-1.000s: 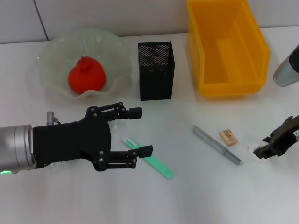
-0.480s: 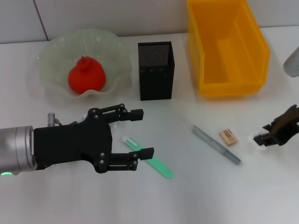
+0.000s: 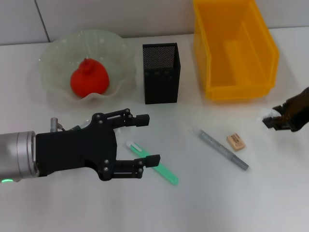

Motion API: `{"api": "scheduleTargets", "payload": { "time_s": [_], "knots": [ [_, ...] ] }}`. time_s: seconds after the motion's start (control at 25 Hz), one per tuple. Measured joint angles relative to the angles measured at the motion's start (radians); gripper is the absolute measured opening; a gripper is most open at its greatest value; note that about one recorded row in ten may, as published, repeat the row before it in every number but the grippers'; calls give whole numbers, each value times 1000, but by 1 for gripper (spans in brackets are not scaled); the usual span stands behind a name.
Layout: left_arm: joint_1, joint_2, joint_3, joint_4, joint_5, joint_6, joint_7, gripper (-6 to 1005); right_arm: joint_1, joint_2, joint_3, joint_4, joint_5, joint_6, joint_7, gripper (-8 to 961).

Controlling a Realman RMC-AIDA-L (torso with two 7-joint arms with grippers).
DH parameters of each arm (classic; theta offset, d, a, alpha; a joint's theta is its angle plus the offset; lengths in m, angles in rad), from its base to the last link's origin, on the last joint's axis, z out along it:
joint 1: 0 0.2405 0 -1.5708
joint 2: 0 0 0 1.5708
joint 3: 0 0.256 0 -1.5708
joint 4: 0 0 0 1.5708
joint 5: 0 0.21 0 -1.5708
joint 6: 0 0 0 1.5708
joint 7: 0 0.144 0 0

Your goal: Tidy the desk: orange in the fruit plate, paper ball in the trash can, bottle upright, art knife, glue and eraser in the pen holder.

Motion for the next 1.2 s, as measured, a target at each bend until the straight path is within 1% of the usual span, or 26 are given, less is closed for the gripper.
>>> {"api": "scheduleTargets", "payload": {
  "time_s": [0.12, 0.16, 0.2, 0.24, 0.28, 0.36, 0.4, 0.52, 0.56, 0.64, 0.76, 0.8, 0.84, 0.92, 0.96, 1.0, 1.12, 1.16, 1.2],
  "knots": [
    [1, 0, 8, 0, 0, -3, 0, 812, -12, 0, 18, -45, 47, 20, -7, 328],
    [1, 0, 12, 0, 0, -6, 0, 812, -18, 0, 34, -57, 88, 51, -20, 327],
    [1, 0, 12, 0, 0, -6, 0, 812, -18, 0, 34, -57, 88, 51, -20, 327],
    [1, 0, 12, 0, 0, -6, 0, 812, -23, 1, 49, -57, 121, 99, -42, 327],
    [1, 0, 12, 0, 0, -6, 0, 812, -23, 1, 49, -57, 121, 99, -42, 327],
    [0, 0, 21, 0, 0, -12, 0, 812, -25, 1, 59, -49, 140, 177, -70, 327],
    [0, 0, 21, 0, 0, -12, 0, 812, -25, 1, 59, -49, 140, 177, -70, 327],
    [0, 0, 21, 0, 0, -12, 0, 812, -28, 1, 55, -32, 144, 265, -94, 326],
    [0, 0, 22, 0, 0, -13, 0, 812, -29, 1, 46, -9, 147, 334, -113, 326],
    [0, 0, 22, 0, 0, -13, 0, 812, -30, 1, 40, 3, 151, 361, -122, 326],
    [-1, 0, 23, 0, 0, -14, 0, 812, -26, -3, 24, 81, 207, 477, -183, 325],
    [-1, 0, 23, 0, 0, -14, 0, 812, -26, -3, 24, 81, 207, 477, -183, 325],
    [-1, 0, 23, 0, 0, -14, 0, 812, -20, -4, 23, 115, 246, 520, -218, 325],
    [-1, 0, 23, 0, 0, -14, 0, 812, -16, -4, 23, 127, 260, 535, -233, 325],
    [-2, 0, 28, 0, 0, -14, 0, 813, -5, -4, 23, 155, 289, 566, -264, 325],
    [-3, 0, 31, 0, 0, -14, 0, 813, -5, -4, 23, 155, 289, 566, -264, 325],
    [-5, 0, 33, 0, 0, -15, 0, 813, 16, -4, 23, 209, 331, 611, -310, 324],
    [-5, 0, 34, 0, 0, -16, 0, 813, 34, -4, 26, 254, 354, 637, -338, 324],
    [-5, 0, 34, 0, 0, -16, 0, 813, 34, -4, 26, 254, 354, 637, -338, 323]
  ]
}}
